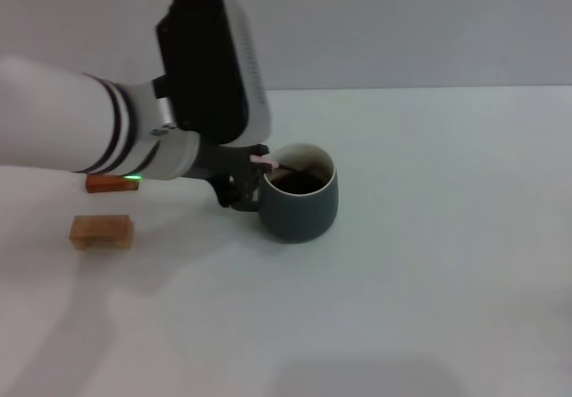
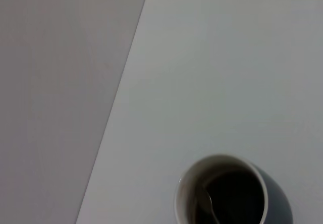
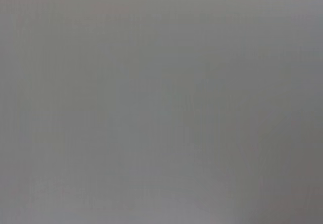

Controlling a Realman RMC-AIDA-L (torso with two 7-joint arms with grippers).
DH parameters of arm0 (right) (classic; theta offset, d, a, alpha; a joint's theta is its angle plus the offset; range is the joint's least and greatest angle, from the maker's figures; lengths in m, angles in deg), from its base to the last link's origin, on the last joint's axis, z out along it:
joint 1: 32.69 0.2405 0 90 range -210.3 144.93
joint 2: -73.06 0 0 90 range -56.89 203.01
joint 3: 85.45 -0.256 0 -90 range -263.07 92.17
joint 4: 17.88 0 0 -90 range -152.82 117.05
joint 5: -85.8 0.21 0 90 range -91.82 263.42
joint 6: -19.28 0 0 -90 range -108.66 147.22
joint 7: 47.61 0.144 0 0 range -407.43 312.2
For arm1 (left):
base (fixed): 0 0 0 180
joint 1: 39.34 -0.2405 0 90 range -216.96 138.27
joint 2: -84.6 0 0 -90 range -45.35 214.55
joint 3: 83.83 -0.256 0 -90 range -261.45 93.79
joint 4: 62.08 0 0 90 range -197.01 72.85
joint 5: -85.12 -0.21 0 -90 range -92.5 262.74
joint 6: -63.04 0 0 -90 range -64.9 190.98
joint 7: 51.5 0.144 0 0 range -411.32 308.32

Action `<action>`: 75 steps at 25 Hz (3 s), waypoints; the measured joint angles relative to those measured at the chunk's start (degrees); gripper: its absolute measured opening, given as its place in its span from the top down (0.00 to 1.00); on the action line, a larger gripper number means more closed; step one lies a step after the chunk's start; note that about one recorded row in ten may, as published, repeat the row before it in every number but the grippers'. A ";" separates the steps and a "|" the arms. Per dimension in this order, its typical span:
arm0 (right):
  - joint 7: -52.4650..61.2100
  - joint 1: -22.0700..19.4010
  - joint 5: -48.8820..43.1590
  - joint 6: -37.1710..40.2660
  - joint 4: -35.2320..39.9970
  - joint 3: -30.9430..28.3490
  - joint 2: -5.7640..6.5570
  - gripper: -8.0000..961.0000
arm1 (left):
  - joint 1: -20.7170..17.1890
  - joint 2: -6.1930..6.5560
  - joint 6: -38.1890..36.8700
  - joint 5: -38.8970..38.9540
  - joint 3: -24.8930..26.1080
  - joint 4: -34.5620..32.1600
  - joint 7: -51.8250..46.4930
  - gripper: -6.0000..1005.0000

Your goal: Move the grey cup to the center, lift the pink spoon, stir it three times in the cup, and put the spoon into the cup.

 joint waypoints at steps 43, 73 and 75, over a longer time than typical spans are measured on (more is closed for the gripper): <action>0.00 0.12 0.08 0.00 -0.17 -0.23 0.00 0.99 | 2.43 -0.22 -0.61 -4.61 -2.88 -2.24 -2.72 0.73; -0.05 -0.81 0.07 3.28 0.09 -0.64 -0.06 0.99 | -21.79 0.03 -120.59 -0.58 -11.01 -36.80 -44.48 0.43; -0.05 -0.96 0.07 3.75 0.14 -0.64 -0.08 0.99 | -20.95 0.03 -120.97 -0.06 -8.99 -43.71 -49.69 0.40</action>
